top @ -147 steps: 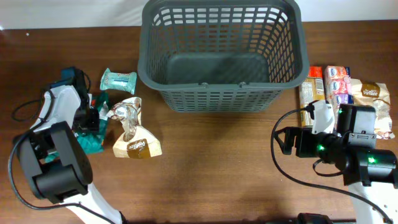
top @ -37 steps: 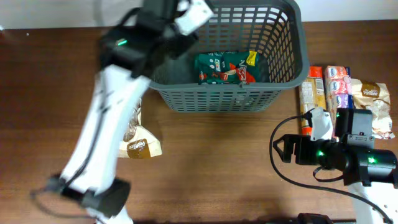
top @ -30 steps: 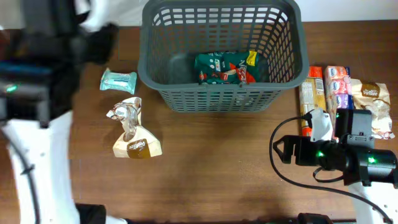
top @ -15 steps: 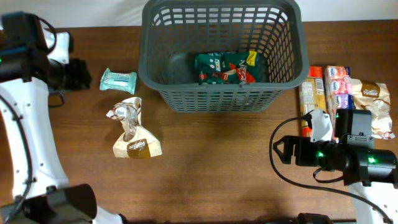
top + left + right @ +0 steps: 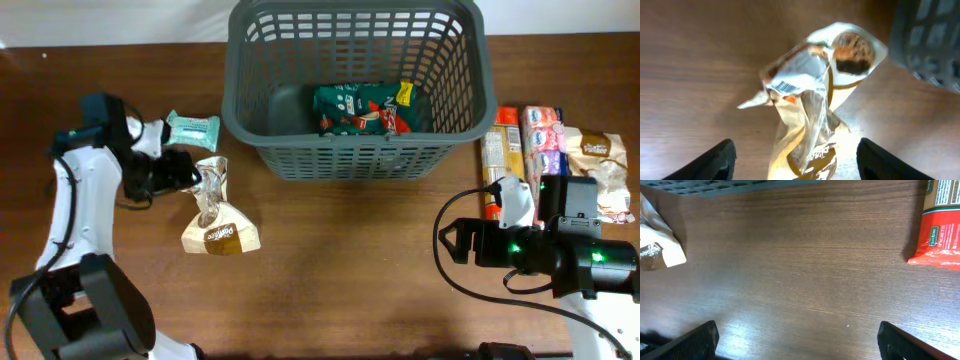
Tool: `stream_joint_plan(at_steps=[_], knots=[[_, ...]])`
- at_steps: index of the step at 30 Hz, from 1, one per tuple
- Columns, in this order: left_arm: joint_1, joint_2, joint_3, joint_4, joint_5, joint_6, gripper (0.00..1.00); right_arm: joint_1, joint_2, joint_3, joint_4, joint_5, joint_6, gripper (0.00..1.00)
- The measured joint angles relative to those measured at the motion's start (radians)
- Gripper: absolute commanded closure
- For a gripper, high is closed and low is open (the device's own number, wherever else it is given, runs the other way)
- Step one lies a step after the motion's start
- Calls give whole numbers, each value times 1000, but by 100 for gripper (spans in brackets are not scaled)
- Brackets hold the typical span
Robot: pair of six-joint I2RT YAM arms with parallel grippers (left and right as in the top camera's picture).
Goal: Pack container
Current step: 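Move the left gripper to the clear pastry bag and grasp it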
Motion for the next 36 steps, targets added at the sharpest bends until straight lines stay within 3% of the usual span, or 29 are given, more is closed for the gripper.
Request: stream_joint_plan(at_steps=[17, 25, 36], knots=[[-2, 0, -243, 246, 69, 26, 25, 0, 0, 0, -1, 0, 0, 1], [-56, 0, -341, 348, 102, 26, 46, 0, 0, 0, 0, 0, 0, 1], [-97, 17, -343, 363, 64, -32, 90, 0, 0, 0, -13, 0, 0, 1]])
